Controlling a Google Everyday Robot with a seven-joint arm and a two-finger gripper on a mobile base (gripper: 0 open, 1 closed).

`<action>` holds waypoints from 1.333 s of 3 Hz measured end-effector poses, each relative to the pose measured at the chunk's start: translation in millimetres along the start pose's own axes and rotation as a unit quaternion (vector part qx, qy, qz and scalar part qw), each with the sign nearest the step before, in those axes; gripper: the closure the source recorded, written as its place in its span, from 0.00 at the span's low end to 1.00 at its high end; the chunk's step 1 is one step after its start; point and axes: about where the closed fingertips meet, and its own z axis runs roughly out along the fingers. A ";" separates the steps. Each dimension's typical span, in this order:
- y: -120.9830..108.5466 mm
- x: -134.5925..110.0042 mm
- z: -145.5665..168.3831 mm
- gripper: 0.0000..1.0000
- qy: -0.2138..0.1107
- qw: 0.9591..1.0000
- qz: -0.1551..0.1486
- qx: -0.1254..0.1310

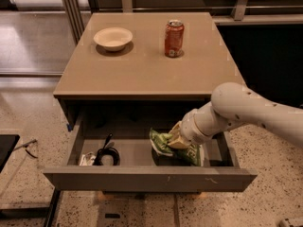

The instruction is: Pick green jalapeno chip bag from top drawer and place on counter

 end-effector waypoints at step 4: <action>-2.8 -93.2 -118.8 1.00 0.026 0.999 -0.014 0.021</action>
Offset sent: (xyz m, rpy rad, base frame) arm -0.0032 0.0046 0.0594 -0.0432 -0.0155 0.0017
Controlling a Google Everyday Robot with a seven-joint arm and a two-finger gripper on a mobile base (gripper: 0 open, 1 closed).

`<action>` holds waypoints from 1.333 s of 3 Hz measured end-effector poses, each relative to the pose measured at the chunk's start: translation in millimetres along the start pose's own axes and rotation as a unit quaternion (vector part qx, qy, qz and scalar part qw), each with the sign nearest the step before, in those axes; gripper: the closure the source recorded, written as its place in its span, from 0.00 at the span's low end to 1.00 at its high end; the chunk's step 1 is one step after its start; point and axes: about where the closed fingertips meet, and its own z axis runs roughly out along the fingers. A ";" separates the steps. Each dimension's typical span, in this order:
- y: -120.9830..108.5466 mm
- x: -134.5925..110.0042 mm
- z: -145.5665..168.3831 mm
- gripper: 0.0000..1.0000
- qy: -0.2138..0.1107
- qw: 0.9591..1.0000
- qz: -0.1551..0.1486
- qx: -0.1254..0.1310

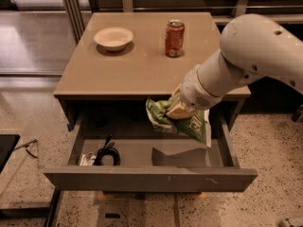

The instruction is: Pick green jalapeno chip bag from top drawer and place on counter

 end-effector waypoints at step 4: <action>-41.5 -46.7 -61.5 1.00 0.007 0.997 -0.044 0.056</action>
Offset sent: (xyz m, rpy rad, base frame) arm 0.0148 0.0032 0.0560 -0.0333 -0.0668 0.0145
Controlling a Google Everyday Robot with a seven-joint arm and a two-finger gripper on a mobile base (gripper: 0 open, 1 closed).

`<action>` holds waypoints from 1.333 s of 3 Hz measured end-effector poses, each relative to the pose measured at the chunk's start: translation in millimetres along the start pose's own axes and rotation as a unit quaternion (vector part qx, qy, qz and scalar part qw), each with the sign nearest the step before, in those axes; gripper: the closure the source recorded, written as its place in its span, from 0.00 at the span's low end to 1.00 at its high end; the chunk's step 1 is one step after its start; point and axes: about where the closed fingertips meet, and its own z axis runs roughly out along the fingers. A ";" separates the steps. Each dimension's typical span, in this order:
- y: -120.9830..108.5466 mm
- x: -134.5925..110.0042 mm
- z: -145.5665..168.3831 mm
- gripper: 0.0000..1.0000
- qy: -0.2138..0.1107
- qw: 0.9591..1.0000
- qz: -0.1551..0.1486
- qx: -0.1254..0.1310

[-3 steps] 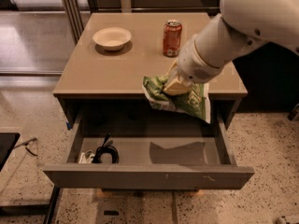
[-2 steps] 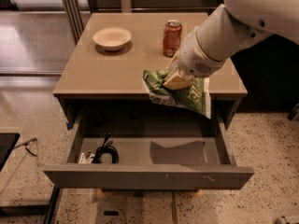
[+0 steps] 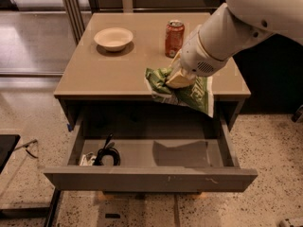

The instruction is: Pick green jalapeno chip bag from top drawer and place on counter

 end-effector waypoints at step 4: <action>-121.6 -1.0 36.2 1.00 -0.033 0.998 -0.036 0.048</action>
Offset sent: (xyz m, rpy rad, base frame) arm 0.1184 -0.0147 0.0183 -0.0218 -0.1631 0.0287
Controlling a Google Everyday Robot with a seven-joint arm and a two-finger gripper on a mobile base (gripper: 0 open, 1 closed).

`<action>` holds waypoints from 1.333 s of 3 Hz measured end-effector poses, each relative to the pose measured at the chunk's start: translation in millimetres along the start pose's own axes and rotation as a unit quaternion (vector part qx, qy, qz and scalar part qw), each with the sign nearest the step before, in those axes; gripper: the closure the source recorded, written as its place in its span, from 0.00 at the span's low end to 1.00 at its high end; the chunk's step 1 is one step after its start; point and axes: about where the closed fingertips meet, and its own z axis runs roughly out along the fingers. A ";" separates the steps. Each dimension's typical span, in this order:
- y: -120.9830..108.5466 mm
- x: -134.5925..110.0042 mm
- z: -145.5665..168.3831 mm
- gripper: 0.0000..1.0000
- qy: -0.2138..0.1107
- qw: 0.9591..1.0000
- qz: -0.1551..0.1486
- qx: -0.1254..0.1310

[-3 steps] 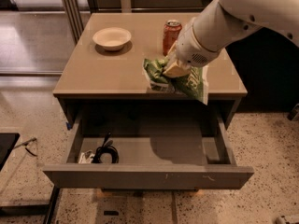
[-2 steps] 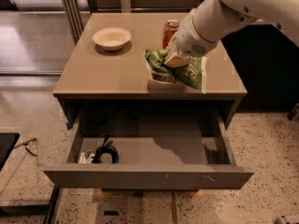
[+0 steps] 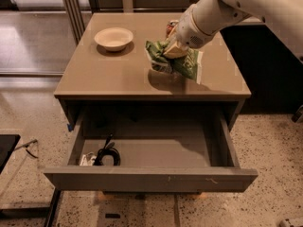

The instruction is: Pick green jalapeno chip bag from top drawer and place on counter

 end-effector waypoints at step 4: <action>-0.5 11.9 42.6 0.59 -0.034 0.999 0.019 -0.025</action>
Offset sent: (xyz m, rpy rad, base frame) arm 0.0257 0.0118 -0.0577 0.1062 0.0800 0.0284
